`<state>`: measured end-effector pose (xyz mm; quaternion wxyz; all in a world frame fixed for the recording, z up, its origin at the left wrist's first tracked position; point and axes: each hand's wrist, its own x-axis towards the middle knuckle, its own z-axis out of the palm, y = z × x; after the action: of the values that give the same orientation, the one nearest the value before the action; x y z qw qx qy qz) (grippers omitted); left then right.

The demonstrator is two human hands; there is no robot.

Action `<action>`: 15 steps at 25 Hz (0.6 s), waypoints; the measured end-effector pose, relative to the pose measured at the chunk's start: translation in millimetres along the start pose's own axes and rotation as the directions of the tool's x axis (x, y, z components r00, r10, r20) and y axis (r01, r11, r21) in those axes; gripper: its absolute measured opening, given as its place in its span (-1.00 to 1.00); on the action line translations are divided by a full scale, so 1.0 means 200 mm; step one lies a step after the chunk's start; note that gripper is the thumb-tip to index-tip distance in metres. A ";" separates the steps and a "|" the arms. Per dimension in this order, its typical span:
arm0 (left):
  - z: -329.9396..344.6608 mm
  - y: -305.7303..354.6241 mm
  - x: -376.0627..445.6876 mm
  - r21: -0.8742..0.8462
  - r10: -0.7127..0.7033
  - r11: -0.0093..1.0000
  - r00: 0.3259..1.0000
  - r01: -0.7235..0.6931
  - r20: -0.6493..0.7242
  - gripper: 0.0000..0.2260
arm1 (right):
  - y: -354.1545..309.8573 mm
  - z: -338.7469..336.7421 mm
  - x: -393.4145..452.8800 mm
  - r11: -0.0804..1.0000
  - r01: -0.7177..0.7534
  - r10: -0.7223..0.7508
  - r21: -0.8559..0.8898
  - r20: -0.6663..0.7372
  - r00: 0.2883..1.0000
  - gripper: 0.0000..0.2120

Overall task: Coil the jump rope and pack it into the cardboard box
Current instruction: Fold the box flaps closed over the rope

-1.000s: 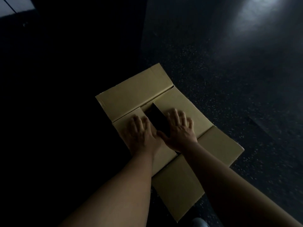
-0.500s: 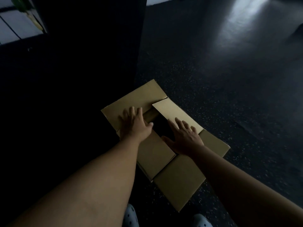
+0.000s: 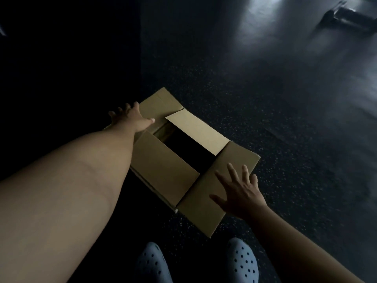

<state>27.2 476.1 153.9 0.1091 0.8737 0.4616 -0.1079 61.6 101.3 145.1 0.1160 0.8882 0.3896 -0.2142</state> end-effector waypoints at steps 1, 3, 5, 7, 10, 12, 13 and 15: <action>0.03 -0.01 0.02 -0.030 -0.006 1.000 1.000 0.007 0.028 -0.15 | 0.00 0.03 -0.01 0.999 -0.034 0.034 0.013 0.001 0.999 -0.13; 0.07 -0.03 0.03 -0.096 -0.019 0.995 0.996 0.027 0.082 -0.13 | -0.02 0.09 -0.03 0.988 -0.125 0.124 0.095 0.019 0.992 -0.11; 0.10 -0.06 0.06 -0.130 -0.056 0.989 0.994 0.068 0.097 -0.11 | -0.06 0.14 -0.06 0.952 -0.208 0.198 0.224 0.066 0.978 -0.08; 0.10 -0.11 0.10 -0.132 -0.100 0.985 0.992 0.109 0.072 -0.08 | -0.09 0.15 -0.08 0.903 -0.221 0.202 0.369 0.089 0.975 -0.07; 0.08 -0.14 0.14 -0.144 -0.060 0.988 0.998 0.062 0.016 -0.18 | -0.13 0.16 -0.08 0.846 -0.165 0.183 0.507 0.014 0.983 -0.10; 0.07 -0.14 0.09 -0.121 -0.007 0.993 0.996 -0.004 -0.090 -0.30 | -0.15 0.15 -0.10 0.798 -0.150 0.222 0.584 -0.053 0.974 -0.12; 0.04 -0.12 0.06 -0.113 0.021 0.993 0.989 -0.038 -0.145 -0.34 | -0.16 0.13 -0.11 0.781 -0.122 0.239 0.612 -0.113 0.964 -0.13; -0.02 -0.07 -0.04 -0.112 0.092 0.986 0.970 -0.120 -0.223 -0.43 | -0.19 0.07 -0.14 0.759 -0.059 0.254 0.648 -0.212 0.944 -0.10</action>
<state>10.8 478.8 157.9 0.1180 0.8952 0.4291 0.0230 12.4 104.3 143.5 -0.2299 0.9260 0.2307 -0.1909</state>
